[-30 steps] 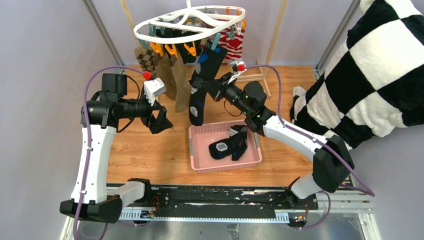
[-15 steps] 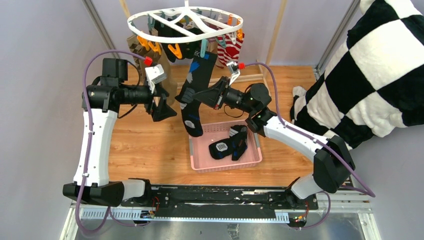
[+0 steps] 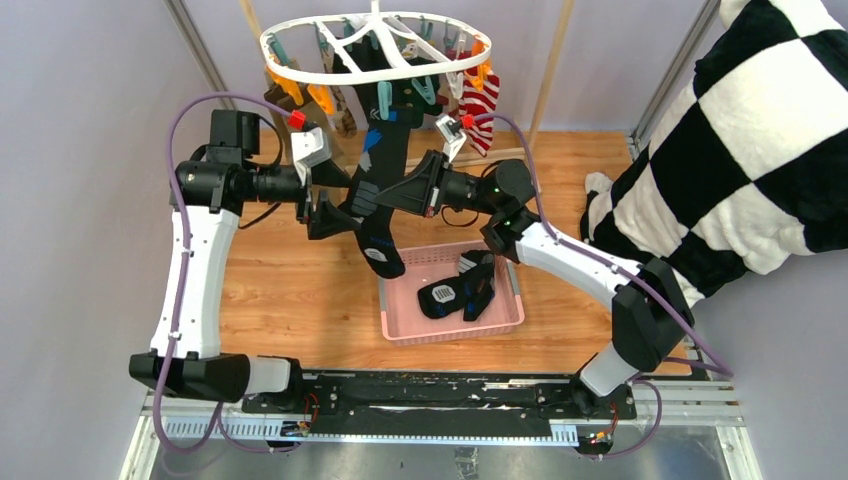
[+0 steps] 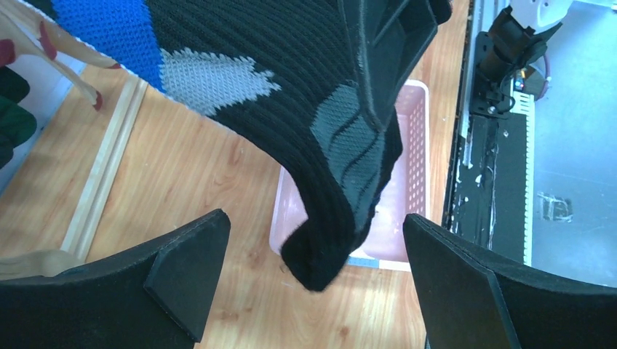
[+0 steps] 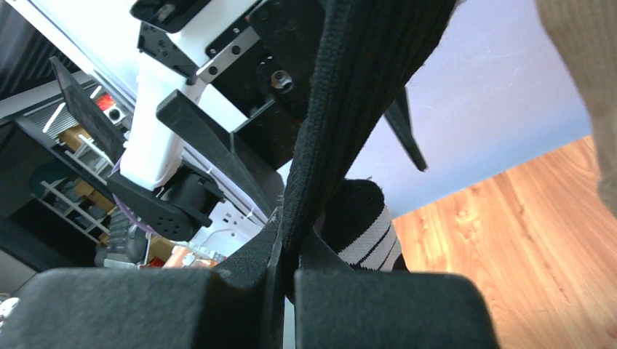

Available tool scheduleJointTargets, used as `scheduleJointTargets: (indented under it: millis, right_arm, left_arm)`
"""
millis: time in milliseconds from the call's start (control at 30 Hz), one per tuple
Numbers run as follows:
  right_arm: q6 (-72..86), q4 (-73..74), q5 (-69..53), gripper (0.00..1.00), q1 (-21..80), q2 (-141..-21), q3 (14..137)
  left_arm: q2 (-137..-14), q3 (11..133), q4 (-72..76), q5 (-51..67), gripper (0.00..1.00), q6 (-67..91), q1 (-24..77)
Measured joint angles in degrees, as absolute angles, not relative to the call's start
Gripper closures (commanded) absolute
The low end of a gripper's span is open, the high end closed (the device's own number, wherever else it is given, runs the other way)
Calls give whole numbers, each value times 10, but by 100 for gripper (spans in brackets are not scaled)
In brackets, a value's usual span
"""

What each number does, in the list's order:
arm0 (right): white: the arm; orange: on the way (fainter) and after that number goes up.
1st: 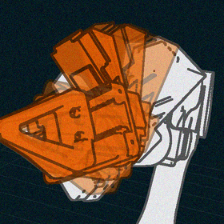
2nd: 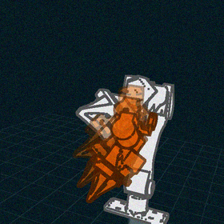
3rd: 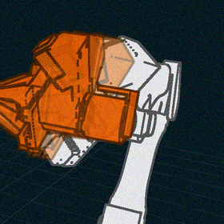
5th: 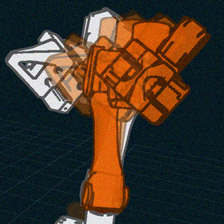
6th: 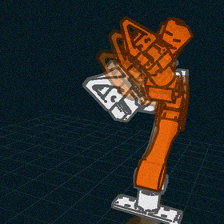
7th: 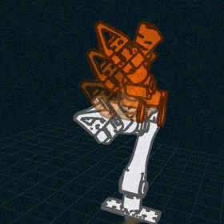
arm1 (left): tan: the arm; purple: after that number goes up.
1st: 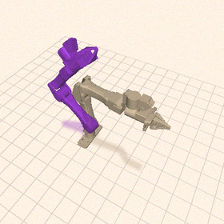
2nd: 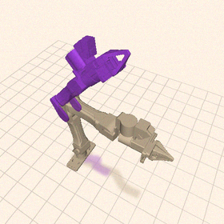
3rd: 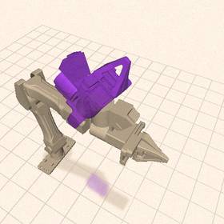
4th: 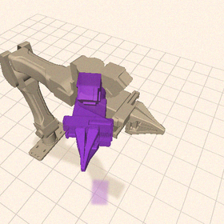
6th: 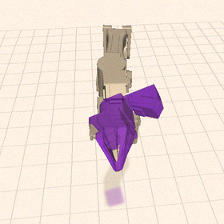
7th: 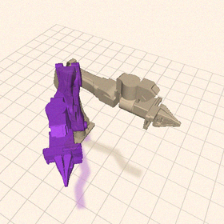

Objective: Remove the socks clipped to the hanger
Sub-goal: Remove the sock from the hanger.

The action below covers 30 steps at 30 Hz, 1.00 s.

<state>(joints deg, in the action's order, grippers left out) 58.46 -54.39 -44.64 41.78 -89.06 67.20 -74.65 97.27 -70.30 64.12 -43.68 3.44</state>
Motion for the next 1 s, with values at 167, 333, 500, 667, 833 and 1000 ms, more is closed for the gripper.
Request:
scheduleJointTargets:
  millis: [167, 333, 500, 667, 833, 1000]
  right_arm:
    - [615, -554, -474, 100, 418, -911, 697]
    - [632, -557, -488, 83, 418, -921, 712]
    - [595, -494, -470, 38, 418, -910, 716]
    - [487, -351, -383, 16, 420, -869, 733]
    - [395, -238, -293, 13, 419, -863, 828]
    - [346, -183, -259, 12, 418, -898, 925]
  left_arm:
    - [-780, 975, -703, 666, 19, -441, 34]
    - [-808, 980, -704, 682, 80, -427, 34]
    - [-804, 977, -703, 677, 100, -422, 34]
    - [-780, 960, -703, 647, 100, -418, 34]
    - [-740, 945, -703, 605, 100, -418, 34]
    - [-696, 936, -701, 562, 100, -421, 34]
